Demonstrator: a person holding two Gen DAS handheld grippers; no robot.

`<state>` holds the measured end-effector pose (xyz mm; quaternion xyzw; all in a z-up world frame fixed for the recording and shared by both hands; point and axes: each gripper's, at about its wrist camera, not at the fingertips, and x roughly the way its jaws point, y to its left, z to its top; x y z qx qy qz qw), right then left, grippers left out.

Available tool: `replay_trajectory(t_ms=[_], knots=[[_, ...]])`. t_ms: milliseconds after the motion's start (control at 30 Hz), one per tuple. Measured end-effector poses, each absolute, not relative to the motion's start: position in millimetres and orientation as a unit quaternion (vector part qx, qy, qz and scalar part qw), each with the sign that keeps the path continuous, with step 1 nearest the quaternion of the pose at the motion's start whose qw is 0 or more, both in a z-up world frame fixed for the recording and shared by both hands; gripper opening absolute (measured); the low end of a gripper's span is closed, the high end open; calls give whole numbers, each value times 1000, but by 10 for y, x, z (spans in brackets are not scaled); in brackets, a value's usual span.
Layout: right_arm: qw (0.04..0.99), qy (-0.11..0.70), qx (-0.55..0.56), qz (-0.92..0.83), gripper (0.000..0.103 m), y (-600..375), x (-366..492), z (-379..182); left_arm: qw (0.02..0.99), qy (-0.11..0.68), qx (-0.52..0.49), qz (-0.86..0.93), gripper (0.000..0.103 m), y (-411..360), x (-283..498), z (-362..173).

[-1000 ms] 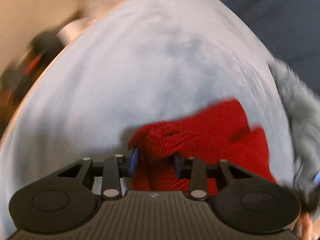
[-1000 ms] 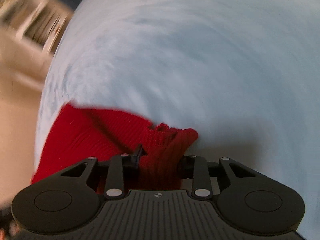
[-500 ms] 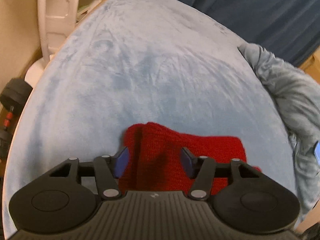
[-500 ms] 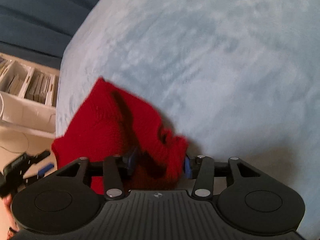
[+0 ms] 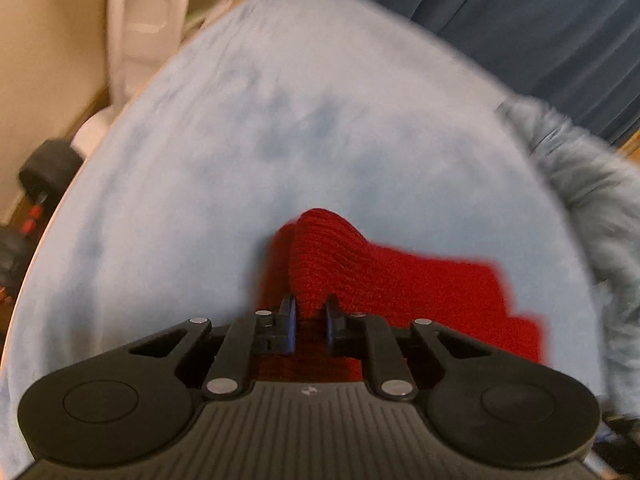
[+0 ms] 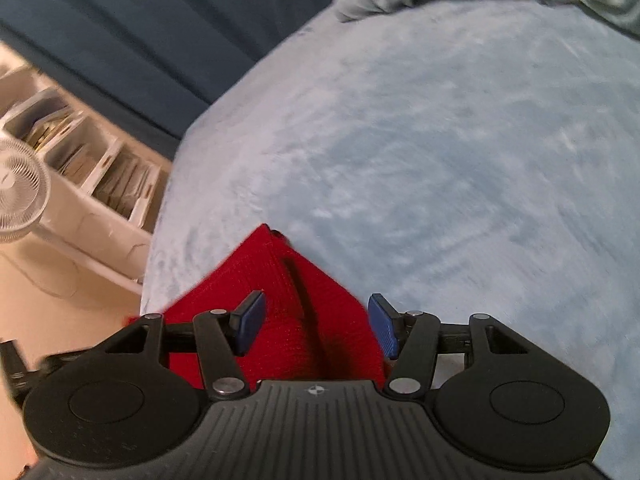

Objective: Fold small clothes

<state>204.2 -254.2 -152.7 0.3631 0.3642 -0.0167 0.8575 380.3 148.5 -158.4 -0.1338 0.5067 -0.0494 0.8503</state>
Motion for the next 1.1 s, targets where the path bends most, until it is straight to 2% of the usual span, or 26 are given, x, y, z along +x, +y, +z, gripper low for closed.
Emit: replay_trajectory(t_ms=[133, 200, 367, 433, 500, 667, 1100], knots=[[850, 382, 364, -4, 59, -2513, 2029, -1526, 859, 492, -140, -31, 36, 1401, 3808, -1593], [856, 389, 340, -2, 60, -2488, 1980, -1484, 868, 480, -126, -8, 72, 1423, 3707, -1480], [888, 405, 217, 13, 72, -2255, 1698, -1166, 904, 425, -9, 34, 103, 1322, 2954, -936], [907, 390, 155, 31, 78, -2092, 1464, -1006, 920, 388, 40, 44, 103, 1209, 2460, -740], [917, 380, 108, 47, 84, -1938, 1218, -873, 920, 385, 62, 31, 103, 1090, 1987, -603], [925, 369, 70, 64, 90, -1639, 566, -630, 901, 431, -33, 38, 103, 935, 1112, -510], [936, 351, 29, 15, 90, -1391, -133, -500, 911, 410, 0, 35, 103, 604, 220, -308]])
